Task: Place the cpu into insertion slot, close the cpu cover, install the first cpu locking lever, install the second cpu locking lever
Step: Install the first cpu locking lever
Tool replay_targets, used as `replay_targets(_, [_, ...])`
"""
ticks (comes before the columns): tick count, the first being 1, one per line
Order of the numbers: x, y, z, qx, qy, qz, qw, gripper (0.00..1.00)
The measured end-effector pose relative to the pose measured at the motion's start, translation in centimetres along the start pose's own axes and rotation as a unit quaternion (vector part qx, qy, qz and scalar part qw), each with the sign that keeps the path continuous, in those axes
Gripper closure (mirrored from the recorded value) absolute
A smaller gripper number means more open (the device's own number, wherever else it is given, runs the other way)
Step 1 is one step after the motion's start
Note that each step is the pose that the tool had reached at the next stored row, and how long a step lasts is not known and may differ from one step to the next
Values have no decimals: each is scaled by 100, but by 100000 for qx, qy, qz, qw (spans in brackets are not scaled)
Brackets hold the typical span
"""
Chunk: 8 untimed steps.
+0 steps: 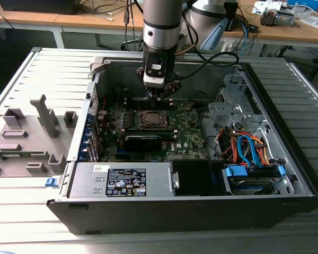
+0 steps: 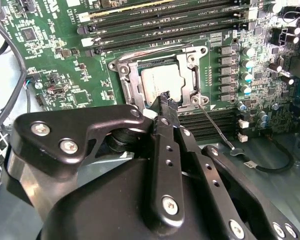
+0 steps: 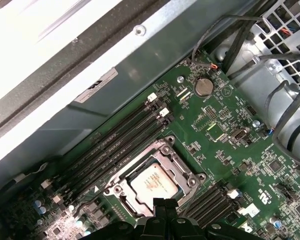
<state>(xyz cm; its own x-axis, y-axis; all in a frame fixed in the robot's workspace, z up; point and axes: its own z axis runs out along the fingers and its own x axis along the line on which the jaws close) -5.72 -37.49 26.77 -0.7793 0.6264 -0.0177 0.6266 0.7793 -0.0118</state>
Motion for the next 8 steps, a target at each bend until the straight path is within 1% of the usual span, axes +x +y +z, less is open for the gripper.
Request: replay_targets(8, [0,0,0,-36,-30,-2156,99977,89])
